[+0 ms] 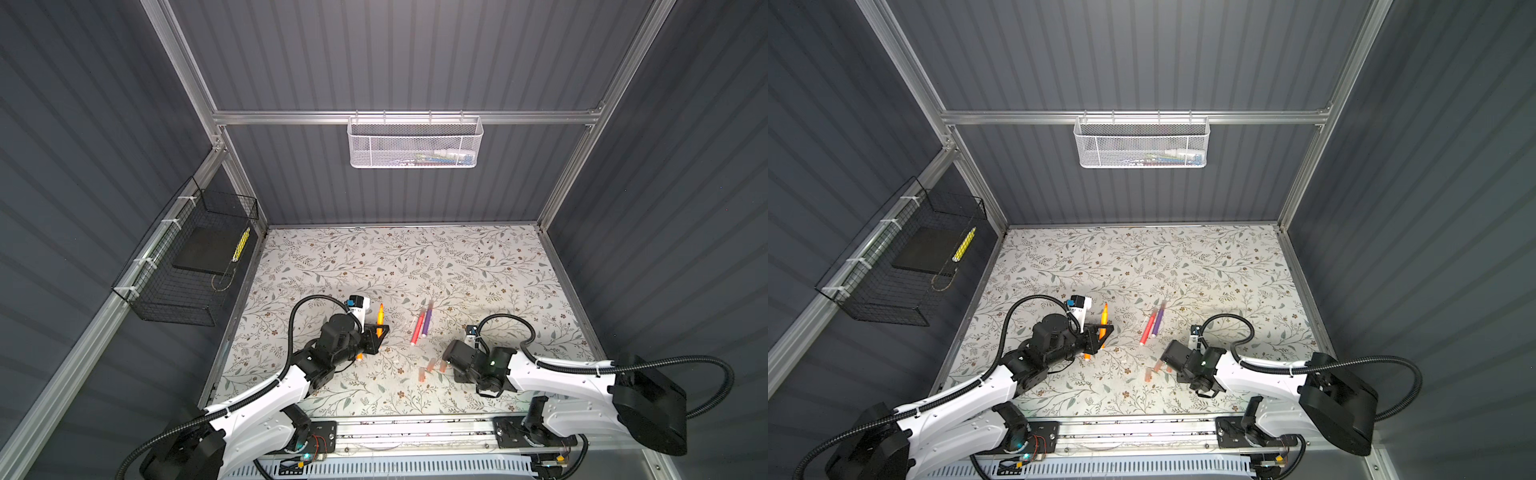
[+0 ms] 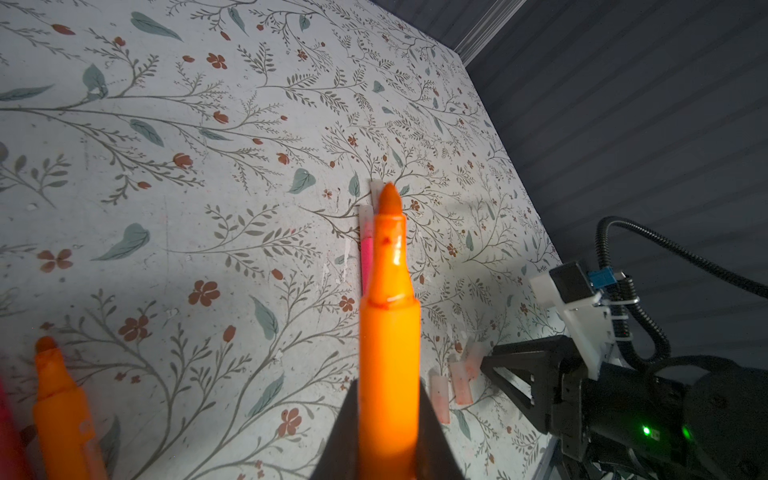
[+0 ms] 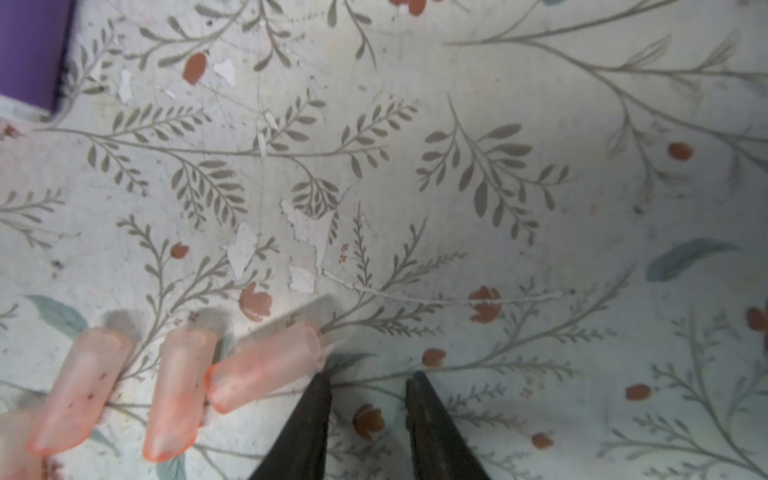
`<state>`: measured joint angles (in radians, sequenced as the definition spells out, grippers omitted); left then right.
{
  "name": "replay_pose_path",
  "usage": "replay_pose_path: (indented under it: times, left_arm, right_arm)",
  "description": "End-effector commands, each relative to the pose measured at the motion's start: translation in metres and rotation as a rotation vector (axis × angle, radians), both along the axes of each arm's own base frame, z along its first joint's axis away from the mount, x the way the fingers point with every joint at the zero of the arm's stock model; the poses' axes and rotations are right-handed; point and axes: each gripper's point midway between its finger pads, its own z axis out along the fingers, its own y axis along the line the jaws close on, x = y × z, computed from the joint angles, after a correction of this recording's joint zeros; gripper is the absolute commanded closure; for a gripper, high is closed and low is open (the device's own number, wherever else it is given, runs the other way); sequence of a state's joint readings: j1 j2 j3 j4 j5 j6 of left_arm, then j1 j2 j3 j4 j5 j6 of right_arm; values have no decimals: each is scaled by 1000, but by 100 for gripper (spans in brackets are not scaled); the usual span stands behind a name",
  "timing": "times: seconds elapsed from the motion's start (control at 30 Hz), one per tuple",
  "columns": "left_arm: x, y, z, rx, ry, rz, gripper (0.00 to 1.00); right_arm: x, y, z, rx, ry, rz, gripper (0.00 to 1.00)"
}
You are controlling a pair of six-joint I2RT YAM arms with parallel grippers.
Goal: Insert the pens into the pen caps
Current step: 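Lower the open right gripper over one pale pink cap and align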
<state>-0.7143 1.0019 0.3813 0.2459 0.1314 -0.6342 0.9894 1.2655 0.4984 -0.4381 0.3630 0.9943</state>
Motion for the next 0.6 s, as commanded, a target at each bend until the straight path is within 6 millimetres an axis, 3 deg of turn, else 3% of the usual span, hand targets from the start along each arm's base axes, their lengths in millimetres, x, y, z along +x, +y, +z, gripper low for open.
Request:
replay_pose_path:
  times: [0.0, 0.13, 0.37, 0.57]
  left_arm:
    - [-4, 1, -3, 7, 10, -7, 100]
    - [-4, 1, -3, 8, 10, -7, 100]
    - [-4, 0, -4, 8, 9, -9, 100]
    - [-4, -1, -2, 3, 7, -11, 100]
  right_arm:
    - [-10, -15, -23, -61, 80, 6, 66]
    - [-1, -16, -26, -66, 81, -8, 66]
    - [17, 1, -23, -32, 48, 2, 66]
    - [24, -10, -5, -66, -3, -23, 66]
